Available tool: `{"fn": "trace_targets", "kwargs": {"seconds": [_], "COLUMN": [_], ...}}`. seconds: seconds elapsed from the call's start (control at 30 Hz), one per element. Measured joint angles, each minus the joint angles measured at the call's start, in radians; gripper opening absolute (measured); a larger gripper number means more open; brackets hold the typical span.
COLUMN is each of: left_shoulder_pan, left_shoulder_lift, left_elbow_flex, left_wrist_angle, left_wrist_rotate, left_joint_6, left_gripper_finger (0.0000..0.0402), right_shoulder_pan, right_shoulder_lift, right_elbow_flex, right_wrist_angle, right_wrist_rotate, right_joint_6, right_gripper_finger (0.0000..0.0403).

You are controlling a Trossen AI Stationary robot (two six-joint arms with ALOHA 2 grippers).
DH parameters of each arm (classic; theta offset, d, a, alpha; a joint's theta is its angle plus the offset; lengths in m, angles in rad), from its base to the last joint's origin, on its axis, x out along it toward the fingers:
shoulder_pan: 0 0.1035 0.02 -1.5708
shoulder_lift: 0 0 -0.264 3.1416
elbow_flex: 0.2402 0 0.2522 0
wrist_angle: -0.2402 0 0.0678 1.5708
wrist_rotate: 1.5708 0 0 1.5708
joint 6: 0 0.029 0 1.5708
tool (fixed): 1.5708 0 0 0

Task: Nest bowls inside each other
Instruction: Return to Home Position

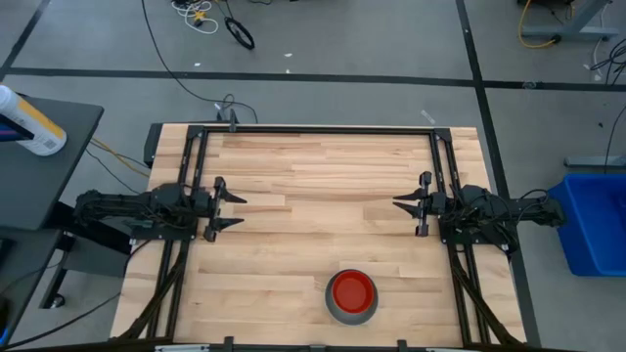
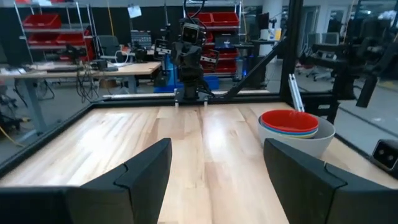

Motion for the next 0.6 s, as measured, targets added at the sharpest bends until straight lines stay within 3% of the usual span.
{"fn": "trace_targets", "kwargs": {"seconds": [0.6], "left_shoulder_pan": [0.0], "left_shoulder_lift": [0.0], "left_elbow_flex": [0.0], "left_wrist_angle": [0.0], "left_wrist_rotate": [0.0], "left_joint_6": [0.132], "left_gripper_finger": [0.0261], "right_shoulder_pan": [0.0], "right_shoulder_lift": [0.0], "right_elbow_flex": [0.0], "right_wrist_angle": [0.0], "right_wrist_rotate": [0.0], "right_joint_6": [0.0], "right_gripper_finger": [0.0066]}}
